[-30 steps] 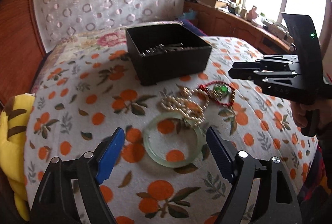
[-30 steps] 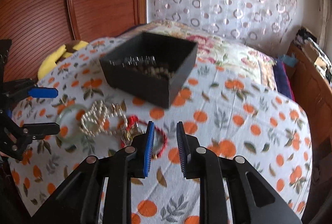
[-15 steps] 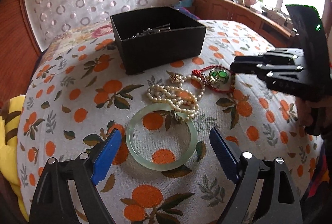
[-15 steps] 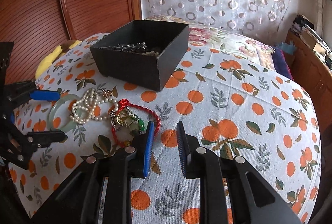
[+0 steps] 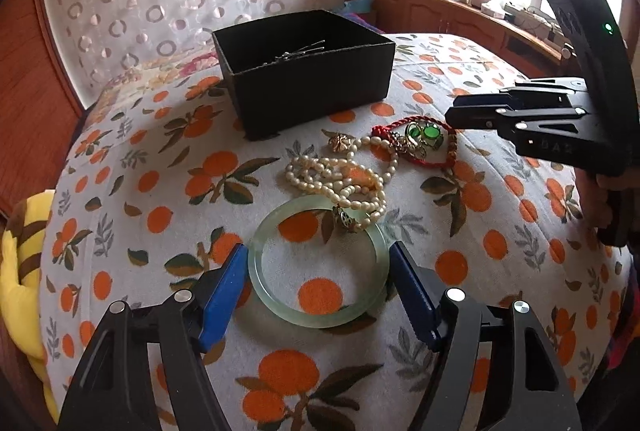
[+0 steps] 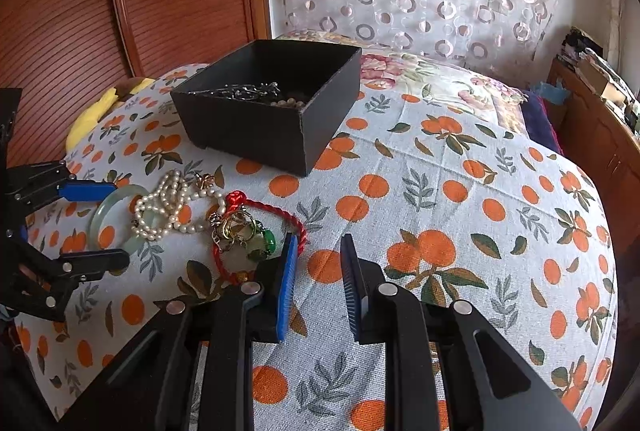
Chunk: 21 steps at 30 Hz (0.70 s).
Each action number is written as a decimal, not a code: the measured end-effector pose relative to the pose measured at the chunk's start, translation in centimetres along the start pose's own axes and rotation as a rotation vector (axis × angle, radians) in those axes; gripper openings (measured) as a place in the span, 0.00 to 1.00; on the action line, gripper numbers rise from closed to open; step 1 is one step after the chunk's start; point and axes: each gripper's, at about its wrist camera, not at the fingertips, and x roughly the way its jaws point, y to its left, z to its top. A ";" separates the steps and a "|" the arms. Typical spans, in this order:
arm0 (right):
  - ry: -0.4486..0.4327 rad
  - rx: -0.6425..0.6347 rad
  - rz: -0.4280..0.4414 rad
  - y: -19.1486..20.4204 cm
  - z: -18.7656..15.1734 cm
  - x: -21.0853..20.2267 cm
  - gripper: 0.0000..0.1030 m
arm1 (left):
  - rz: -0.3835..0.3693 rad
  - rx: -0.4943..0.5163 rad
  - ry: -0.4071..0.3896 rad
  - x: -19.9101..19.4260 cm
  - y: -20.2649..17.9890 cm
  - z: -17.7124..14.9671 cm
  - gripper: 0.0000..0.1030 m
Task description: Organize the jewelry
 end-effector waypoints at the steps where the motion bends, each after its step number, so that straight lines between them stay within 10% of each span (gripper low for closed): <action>1: -0.001 0.001 0.001 0.1 0.0 0.0 0.23 | 0.002 -0.005 -0.002 -0.2 0.1 -0.2 0.67; 21: 0.000 -0.111 0.130 7.3 1.7 1.0 0.23 | 0.031 -0.082 -0.048 -2.8 2.3 -2.3 0.67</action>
